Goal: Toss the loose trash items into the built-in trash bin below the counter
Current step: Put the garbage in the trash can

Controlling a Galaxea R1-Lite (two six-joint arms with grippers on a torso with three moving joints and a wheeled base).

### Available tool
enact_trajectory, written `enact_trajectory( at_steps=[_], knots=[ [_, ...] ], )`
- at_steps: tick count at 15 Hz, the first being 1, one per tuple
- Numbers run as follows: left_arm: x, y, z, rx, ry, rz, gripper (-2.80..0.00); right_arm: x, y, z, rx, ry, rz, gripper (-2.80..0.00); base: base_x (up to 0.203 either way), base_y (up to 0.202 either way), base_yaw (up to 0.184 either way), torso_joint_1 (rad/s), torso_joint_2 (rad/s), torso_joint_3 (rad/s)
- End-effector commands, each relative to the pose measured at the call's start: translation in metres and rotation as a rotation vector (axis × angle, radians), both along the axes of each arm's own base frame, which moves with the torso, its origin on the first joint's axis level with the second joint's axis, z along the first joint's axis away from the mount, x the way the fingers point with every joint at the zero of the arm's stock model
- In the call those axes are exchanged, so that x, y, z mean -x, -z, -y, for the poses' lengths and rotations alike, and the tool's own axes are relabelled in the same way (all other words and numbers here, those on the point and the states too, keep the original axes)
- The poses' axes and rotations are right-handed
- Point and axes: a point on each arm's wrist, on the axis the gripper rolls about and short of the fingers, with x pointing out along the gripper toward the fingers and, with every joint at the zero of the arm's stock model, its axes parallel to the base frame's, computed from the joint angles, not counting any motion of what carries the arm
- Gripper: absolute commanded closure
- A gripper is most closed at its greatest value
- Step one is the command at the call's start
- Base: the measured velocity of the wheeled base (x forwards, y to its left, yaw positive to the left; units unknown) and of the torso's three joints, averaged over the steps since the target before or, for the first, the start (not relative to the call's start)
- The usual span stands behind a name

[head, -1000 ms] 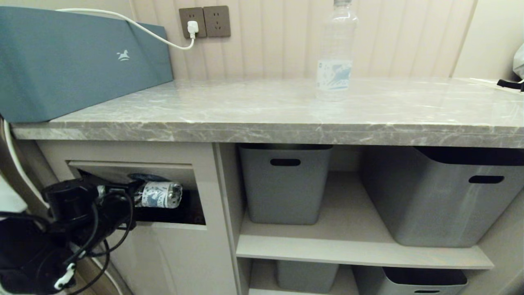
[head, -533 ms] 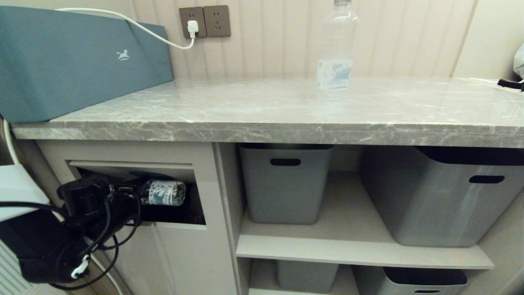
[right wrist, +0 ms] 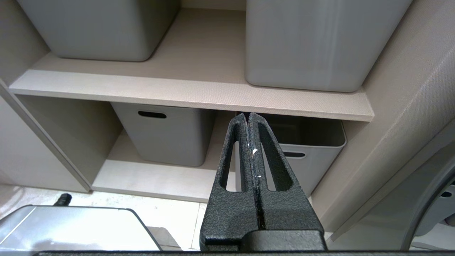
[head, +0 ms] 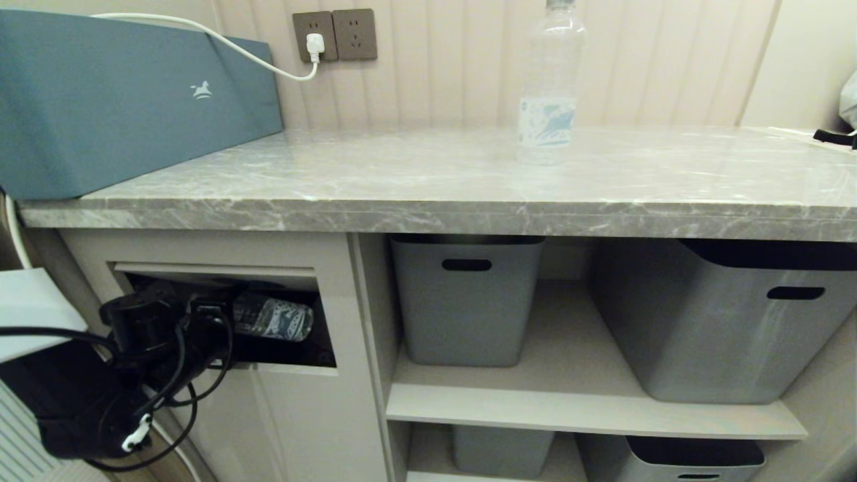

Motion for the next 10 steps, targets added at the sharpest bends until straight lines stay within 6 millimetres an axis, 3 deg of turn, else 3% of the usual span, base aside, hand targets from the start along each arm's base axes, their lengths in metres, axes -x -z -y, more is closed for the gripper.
enact_trajectory(
  at_steps=[1,10],
  knots=[
    [0.001,-0.0033,0.0001,0.013,-0.003,0.013,-2.8,-0.0001,0.0005,0.0,0.0,-0.001,-0.003,0.0,0.0,0.0,0.0,0.0,0.0,0.0],
    [-0.0036,-0.0039,0.0023,0.014,-0.006,-0.015,-2.8,0.0,0.0001,0.0001,-0.001,0.003,-0.001,0.0,0.0,0.0,0.0,0.0,0.0,0.0]
  ],
)
